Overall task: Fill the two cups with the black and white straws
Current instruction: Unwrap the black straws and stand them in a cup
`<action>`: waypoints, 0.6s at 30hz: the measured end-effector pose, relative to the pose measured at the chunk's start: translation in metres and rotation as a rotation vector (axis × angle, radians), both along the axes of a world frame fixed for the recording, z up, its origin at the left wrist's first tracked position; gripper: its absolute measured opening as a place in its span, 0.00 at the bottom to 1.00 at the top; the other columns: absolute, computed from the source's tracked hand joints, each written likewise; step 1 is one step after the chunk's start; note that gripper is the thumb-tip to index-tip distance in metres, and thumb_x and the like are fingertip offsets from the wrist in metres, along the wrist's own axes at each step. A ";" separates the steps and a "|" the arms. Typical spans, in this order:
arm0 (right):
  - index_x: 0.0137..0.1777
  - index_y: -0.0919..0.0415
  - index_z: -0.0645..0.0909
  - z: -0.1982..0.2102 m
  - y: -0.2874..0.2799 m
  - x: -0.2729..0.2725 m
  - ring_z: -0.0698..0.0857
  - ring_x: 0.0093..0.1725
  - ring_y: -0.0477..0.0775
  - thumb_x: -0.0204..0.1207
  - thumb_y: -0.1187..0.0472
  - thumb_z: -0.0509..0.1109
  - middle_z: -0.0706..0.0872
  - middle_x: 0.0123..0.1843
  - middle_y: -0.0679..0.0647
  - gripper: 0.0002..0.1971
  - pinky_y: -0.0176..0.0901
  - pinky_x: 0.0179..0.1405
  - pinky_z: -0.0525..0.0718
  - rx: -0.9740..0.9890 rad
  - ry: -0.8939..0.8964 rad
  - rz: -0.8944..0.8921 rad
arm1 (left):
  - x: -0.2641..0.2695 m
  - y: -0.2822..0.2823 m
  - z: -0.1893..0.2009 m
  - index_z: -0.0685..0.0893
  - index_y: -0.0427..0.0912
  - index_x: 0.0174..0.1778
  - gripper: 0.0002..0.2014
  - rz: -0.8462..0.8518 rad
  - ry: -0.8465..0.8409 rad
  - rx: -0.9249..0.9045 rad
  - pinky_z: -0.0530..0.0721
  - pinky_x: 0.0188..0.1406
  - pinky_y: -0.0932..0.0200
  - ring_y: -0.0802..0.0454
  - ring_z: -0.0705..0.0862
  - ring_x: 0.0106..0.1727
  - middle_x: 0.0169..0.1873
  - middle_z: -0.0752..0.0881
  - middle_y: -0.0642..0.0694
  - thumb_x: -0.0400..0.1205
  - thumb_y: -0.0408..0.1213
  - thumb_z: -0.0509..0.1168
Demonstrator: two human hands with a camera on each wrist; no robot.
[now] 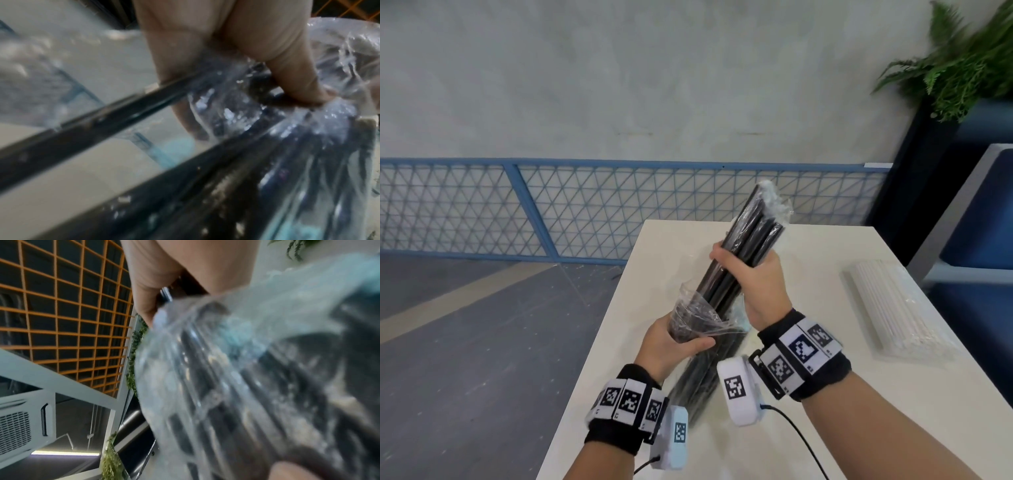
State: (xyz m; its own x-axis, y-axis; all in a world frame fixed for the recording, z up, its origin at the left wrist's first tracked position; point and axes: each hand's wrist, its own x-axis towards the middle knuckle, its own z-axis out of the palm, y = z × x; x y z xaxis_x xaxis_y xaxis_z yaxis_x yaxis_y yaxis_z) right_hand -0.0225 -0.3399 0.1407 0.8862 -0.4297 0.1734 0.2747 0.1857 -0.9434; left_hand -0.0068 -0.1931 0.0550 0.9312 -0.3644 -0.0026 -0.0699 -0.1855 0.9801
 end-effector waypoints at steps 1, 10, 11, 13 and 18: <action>0.54 0.77 0.81 0.001 -0.002 0.000 0.87 0.46 0.51 0.67 0.71 0.77 0.88 0.46 0.59 0.17 0.41 0.49 0.85 0.013 -0.008 -0.007 | 0.000 -0.001 0.000 0.82 0.48 0.35 0.14 0.006 -0.002 -0.006 0.81 0.32 0.76 0.71 0.85 0.29 0.23 0.88 0.65 0.66 0.25 0.78; 0.50 0.74 0.82 -0.008 0.006 -0.009 0.89 0.44 0.53 0.66 0.68 0.78 0.89 0.44 0.60 0.15 0.43 0.47 0.86 -0.029 0.056 -0.070 | -0.001 0.000 -0.003 0.84 0.49 0.35 0.15 0.041 -0.031 -0.009 0.82 0.36 0.75 0.68 0.87 0.33 0.27 0.89 0.59 0.63 0.29 0.80; 0.50 0.75 0.81 -0.002 0.001 -0.005 0.88 0.43 0.55 0.66 0.69 0.78 0.88 0.44 0.61 0.15 0.46 0.48 0.86 0.031 0.039 -0.105 | 0.000 0.002 -0.003 0.84 0.48 0.34 0.13 0.052 -0.028 -0.019 0.80 0.33 0.77 0.68 0.86 0.31 0.26 0.88 0.58 0.63 0.28 0.79; 0.50 0.73 0.80 0.009 -0.011 0.001 0.86 0.43 0.57 0.68 0.69 0.76 0.86 0.43 0.61 0.13 0.50 0.50 0.86 0.129 0.006 -0.146 | 0.000 0.006 -0.002 0.83 0.46 0.35 0.12 0.062 -0.012 -0.047 0.78 0.30 0.78 0.69 0.85 0.29 0.24 0.88 0.60 0.66 0.25 0.77; 0.55 0.69 0.77 0.021 -0.030 0.010 0.83 0.48 0.61 0.68 0.67 0.76 0.82 0.46 0.63 0.17 0.58 0.59 0.83 0.271 -0.032 -0.192 | 0.004 0.014 -0.006 0.85 0.44 0.38 0.11 0.094 -0.016 -0.087 0.81 0.34 0.76 0.67 0.87 0.33 0.27 0.90 0.59 0.69 0.24 0.74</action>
State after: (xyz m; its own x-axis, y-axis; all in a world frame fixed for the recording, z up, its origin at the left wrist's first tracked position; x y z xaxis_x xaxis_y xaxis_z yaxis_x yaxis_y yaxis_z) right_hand -0.0121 -0.3700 0.1619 0.7806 -0.6225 0.0566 0.3580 0.3710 -0.8568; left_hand -0.0031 -0.1795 0.0494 0.9610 -0.2735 0.0404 -0.0719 -0.1059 0.9918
